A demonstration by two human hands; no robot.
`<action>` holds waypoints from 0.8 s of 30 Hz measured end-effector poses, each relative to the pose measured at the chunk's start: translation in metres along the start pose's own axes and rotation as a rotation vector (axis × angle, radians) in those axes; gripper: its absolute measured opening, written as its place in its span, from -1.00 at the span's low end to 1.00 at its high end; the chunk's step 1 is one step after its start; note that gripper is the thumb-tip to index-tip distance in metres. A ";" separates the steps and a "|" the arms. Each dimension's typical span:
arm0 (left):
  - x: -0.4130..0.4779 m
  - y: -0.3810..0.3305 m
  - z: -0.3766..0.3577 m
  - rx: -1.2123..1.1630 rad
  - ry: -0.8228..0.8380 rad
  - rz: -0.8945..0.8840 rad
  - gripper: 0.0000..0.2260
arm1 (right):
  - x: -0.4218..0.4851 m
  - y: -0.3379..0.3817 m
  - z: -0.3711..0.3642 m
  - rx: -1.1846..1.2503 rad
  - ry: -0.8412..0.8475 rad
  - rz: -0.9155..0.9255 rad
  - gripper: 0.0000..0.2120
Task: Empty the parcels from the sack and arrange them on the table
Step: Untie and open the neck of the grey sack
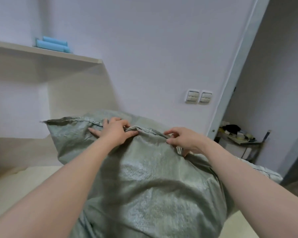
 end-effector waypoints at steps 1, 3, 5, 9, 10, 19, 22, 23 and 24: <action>0.000 0.003 -0.001 0.009 -0.055 -0.005 -0.68 | 0.003 0.001 0.001 -0.007 0.012 0.007 -0.62; 0.000 0.011 0.000 -0.011 -0.148 0.002 -0.72 | 0.006 0.002 0.002 -0.048 0.023 0.023 -0.53; 0.000 0.020 0.004 -0.073 -0.183 0.049 -0.70 | 0.007 0.002 0.004 -0.256 0.004 -0.010 -0.50; -0.002 0.021 0.010 -0.121 -0.150 0.195 -0.72 | 0.005 -0.019 0.003 -0.747 -0.024 -0.297 -0.47; -0.003 0.020 0.009 -0.142 -0.137 0.208 -0.75 | 0.007 -0.024 0.002 -0.754 -0.052 -0.340 -0.53; -0.014 0.022 0.013 -0.351 -0.102 0.409 -0.79 | 0.005 -0.024 0.017 -0.358 -0.123 -0.300 -0.59; -0.011 0.019 0.015 -0.416 -0.120 0.409 -0.79 | 0.007 -0.029 0.003 -0.624 -0.090 -0.337 -0.49; -0.009 0.019 0.014 -0.420 -0.114 0.409 -0.77 | 0.008 -0.029 -0.002 -0.679 -0.121 -0.359 -0.50; -0.005 0.021 0.011 -0.412 -0.109 0.406 -0.74 | 0.011 -0.031 -0.005 -0.707 -0.147 -0.382 -0.53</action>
Point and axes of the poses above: each hand's wrist, its own x-axis towards the middle knuckle, its own z-axis out of the back of the hand, y = z × x, the point moved 6 cm from there along x, towards the middle knuckle, and after that the axes turned 7 degrees about y, right-handed, at the moved point
